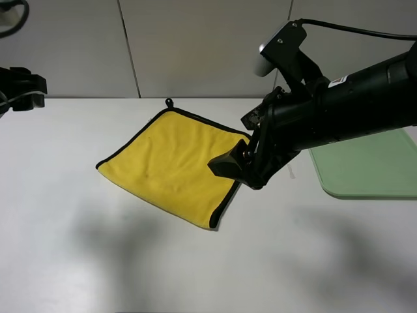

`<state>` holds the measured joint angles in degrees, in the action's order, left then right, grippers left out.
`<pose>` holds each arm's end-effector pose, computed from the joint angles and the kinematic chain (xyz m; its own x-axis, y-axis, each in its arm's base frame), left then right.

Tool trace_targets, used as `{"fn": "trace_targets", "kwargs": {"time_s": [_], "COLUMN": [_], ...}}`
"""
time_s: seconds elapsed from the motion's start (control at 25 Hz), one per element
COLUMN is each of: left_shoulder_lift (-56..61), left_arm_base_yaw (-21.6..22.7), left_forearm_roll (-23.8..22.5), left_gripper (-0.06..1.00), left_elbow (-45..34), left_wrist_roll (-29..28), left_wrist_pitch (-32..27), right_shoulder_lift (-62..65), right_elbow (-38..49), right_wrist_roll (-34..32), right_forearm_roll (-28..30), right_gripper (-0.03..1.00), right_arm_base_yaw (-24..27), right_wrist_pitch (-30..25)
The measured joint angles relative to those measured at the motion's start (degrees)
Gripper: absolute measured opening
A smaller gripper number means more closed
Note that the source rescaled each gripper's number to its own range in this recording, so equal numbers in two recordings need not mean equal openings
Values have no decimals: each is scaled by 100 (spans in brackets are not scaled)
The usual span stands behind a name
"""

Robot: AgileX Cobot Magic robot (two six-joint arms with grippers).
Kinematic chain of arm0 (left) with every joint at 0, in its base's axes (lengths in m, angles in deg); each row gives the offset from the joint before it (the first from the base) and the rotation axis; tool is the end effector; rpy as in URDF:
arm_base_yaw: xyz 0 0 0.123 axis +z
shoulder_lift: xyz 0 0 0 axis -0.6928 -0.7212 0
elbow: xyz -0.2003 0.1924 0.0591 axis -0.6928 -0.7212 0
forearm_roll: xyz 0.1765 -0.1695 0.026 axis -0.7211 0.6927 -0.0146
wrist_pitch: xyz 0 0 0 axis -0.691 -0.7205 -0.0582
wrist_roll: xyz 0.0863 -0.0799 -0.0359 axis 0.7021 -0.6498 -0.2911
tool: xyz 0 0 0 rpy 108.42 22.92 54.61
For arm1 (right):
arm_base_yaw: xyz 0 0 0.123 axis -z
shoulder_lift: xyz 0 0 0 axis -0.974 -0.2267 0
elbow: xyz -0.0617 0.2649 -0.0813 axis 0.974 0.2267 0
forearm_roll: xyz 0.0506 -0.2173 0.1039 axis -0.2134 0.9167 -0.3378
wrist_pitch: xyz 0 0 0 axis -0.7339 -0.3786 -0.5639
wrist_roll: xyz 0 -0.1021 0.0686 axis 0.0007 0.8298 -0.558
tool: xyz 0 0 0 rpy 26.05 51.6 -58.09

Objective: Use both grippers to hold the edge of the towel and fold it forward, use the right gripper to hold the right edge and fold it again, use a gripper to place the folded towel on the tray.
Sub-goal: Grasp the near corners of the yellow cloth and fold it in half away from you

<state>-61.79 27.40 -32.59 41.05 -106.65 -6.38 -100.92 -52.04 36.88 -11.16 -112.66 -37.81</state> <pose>0.2485 -0.0425 0.2567 -0.6224 -0.0040 -0.7827 -0.0178 0.9998 0.0090 0.2131 0.1911 0.2253 -0.3555 -0.5491 -0.7564 -0.8269 0.5620 -0.0193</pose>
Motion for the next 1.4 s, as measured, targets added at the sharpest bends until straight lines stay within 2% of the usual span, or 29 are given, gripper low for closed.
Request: {"fn": "trace_targets", "kwargs": {"time_s": [0.08, 0.2, 0.36, 0.44, 0.68, 0.76, 0.96, 1.04, 1.2, 1.4], "left_shoulder_lift": [-208, -471, -894, -1120, -1574, -1620, -1677, -1831, -2326, -2815], "left_arm_base_yaw": [251, 550, 793, 833, 840, 840, 840, 840, 840, 840], "left_forearm_roll": [521, 1122, 1693, 1838, 1950, 1994, 2088, 2094, 2094, 2094], "left_gripper": [71, 70, 70, 70, 70, 70, 70, 70, 70, 70], "left_elbow": [131, 276, 320, 325, 744, 940, 1114, 1114, 1114, 1114], "left_wrist_roll": [748, 1482, 2412, 2923, 4081, 4369, 5592, 5826, 6277, 7451], "left_wrist_pitch": [23, 168, 258, 221, -513, -700, -1085, -1206, -1259, -1129], "right_shoulder_lift": [0, 0, 0, 0, 0, 0, 0, 0, 0, 0], "right_elbow": [0, 0, 0, 0, 0, 0, 0, 0, 0, 0], "right_wrist_roll": [0, 0, 0, 0, 0, 0, 0, 0, 0, 0], "right_forearm_roll": [0, 0, 0, -6, -6, -6, -6, -6, -6, -6], "right_gripper": [100, 100, 100, 100, 100, 100, 100, 100, 100, 100], "right_arm_base_yaw": [0, 0, 0, 0, 0, 0, 0, 0, 0, 0], "right_wrist_pitch": [8, 43, 54, 67, 96, 102, 109, 109, 109, 109]}}
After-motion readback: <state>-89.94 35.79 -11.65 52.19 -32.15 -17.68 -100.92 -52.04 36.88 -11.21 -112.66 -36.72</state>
